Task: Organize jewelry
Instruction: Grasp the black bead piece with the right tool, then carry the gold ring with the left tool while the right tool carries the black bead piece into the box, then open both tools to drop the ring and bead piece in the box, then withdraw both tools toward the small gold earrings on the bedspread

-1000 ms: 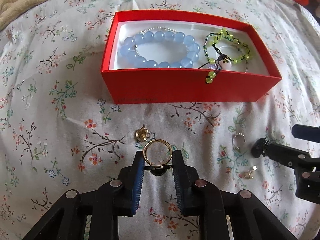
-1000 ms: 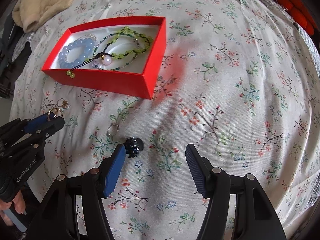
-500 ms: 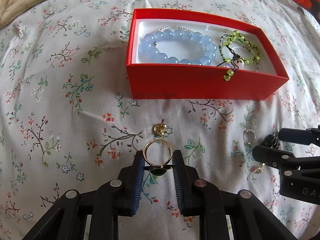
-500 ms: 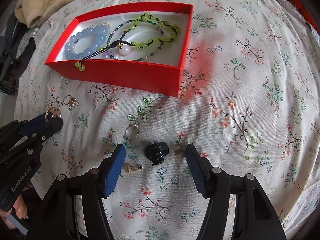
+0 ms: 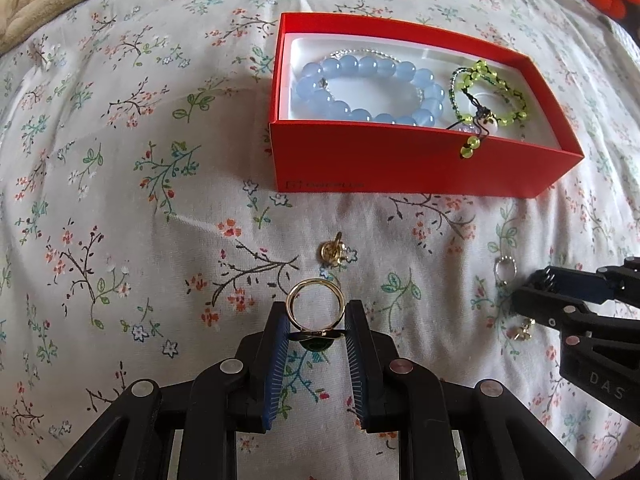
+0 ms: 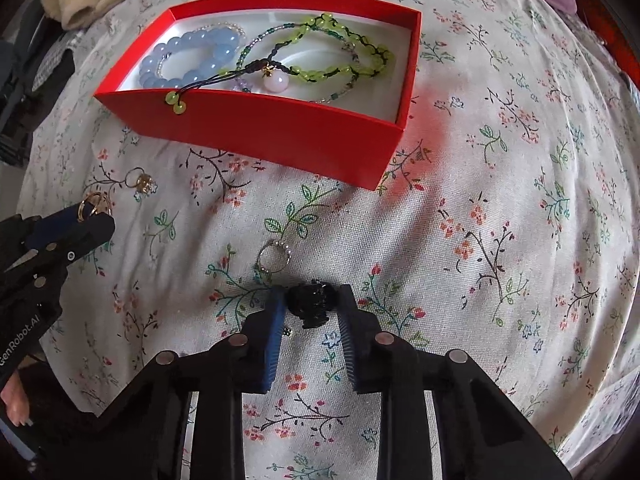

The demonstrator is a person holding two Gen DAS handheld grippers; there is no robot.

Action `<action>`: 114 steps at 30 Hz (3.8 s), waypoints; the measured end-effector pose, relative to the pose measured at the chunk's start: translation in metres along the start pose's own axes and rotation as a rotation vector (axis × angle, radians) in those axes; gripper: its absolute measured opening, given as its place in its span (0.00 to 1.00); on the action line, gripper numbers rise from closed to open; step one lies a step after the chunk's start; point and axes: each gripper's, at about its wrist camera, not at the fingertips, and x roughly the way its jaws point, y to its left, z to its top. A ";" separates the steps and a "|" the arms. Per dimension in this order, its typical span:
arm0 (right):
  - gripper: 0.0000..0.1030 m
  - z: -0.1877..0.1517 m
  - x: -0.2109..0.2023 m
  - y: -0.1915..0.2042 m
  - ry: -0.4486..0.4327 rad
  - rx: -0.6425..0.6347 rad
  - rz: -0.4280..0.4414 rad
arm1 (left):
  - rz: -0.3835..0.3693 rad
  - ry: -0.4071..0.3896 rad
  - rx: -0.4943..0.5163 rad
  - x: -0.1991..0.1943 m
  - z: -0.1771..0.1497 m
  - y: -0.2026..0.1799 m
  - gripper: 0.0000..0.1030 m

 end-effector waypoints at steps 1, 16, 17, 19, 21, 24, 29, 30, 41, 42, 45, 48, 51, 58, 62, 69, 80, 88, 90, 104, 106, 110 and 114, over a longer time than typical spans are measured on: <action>0.27 0.001 0.000 0.001 -0.002 -0.003 -0.004 | 0.000 0.000 0.000 0.000 0.000 0.000 0.22; 0.27 -0.009 -0.014 0.010 -0.032 -0.029 -0.003 | 0.009 -0.023 0.017 -0.009 -0.002 -0.002 0.22; 0.27 -0.009 -0.016 0.010 -0.036 -0.029 -0.001 | 0.010 -0.028 0.019 -0.010 -0.003 -0.003 0.22; 0.27 -0.009 -0.017 0.008 -0.043 -0.029 0.003 | 0.011 -0.038 0.026 -0.014 -0.003 -0.003 0.22; 0.27 -0.009 -0.021 0.007 -0.051 -0.027 0.009 | 0.012 -0.050 0.033 -0.018 -0.003 -0.004 0.22; 0.27 -0.009 -0.028 0.007 -0.066 -0.022 0.020 | 0.016 -0.071 0.047 -0.025 -0.003 -0.006 0.22; 0.27 -0.009 -0.038 0.004 -0.089 -0.017 0.037 | 0.017 -0.100 0.067 -0.035 -0.004 -0.011 0.22; 0.27 -0.009 -0.040 0.003 -0.095 -0.015 0.041 | 0.016 -0.105 0.070 -0.037 -0.005 -0.012 0.22; 0.27 0.001 -0.064 -0.008 -0.157 0.032 0.101 | -0.033 -0.158 0.045 -0.055 0.006 -0.011 0.22; 0.27 0.002 -0.066 -0.008 -0.164 0.033 0.104 | -0.044 -0.167 0.037 -0.057 0.009 -0.010 0.22; 0.27 0.007 -0.074 -0.009 -0.199 0.045 0.123 | -0.084 -0.193 0.018 -0.061 0.017 -0.007 0.22; 0.27 0.013 -0.079 -0.011 -0.219 0.054 0.139 | -0.111 -0.213 0.013 -0.062 0.027 -0.007 0.22; 0.27 0.022 -0.079 -0.013 -0.229 0.068 0.144 | -0.121 -0.219 0.017 -0.057 0.035 -0.010 0.22; 0.27 0.044 -0.073 -0.018 -0.236 0.105 0.162 | -0.131 -0.212 0.003 -0.034 0.058 -0.013 0.22; 0.27 0.053 -0.068 -0.022 -0.234 0.122 0.168 | -0.122 -0.203 -0.005 -0.023 0.065 -0.014 0.22; 0.27 0.067 -0.056 -0.030 -0.219 0.136 0.154 | -0.093 -0.192 -0.011 -0.009 0.075 -0.012 0.22; 0.29 0.072 -0.047 -0.032 -0.190 0.133 0.178 | -0.077 -0.196 -0.001 -0.007 0.078 -0.010 0.23; 0.40 0.063 -0.063 -0.030 -0.222 0.112 0.182 | -0.058 -0.207 0.020 -0.018 0.071 -0.010 0.40; 0.42 0.060 -0.068 -0.030 -0.232 0.106 0.178 | -0.054 -0.205 0.019 -0.021 0.068 -0.008 0.42; 0.63 0.024 -0.085 -0.038 -0.256 0.075 0.136 | -0.029 -0.212 -0.037 -0.050 0.039 0.012 0.87; 0.65 0.017 -0.086 -0.040 -0.253 0.076 0.130 | -0.019 -0.195 -0.046 -0.049 0.034 0.014 0.91; 0.68 0.006 -0.083 -0.040 -0.237 0.070 0.115 | 0.001 -0.147 -0.047 -0.044 0.022 0.016 0.92; 0.69 -0.006 -0.077 -0.038 -0.215 0.046 0.090 | -0.004 -0.113 -0.042 -0.039 0.008 0.018 0.92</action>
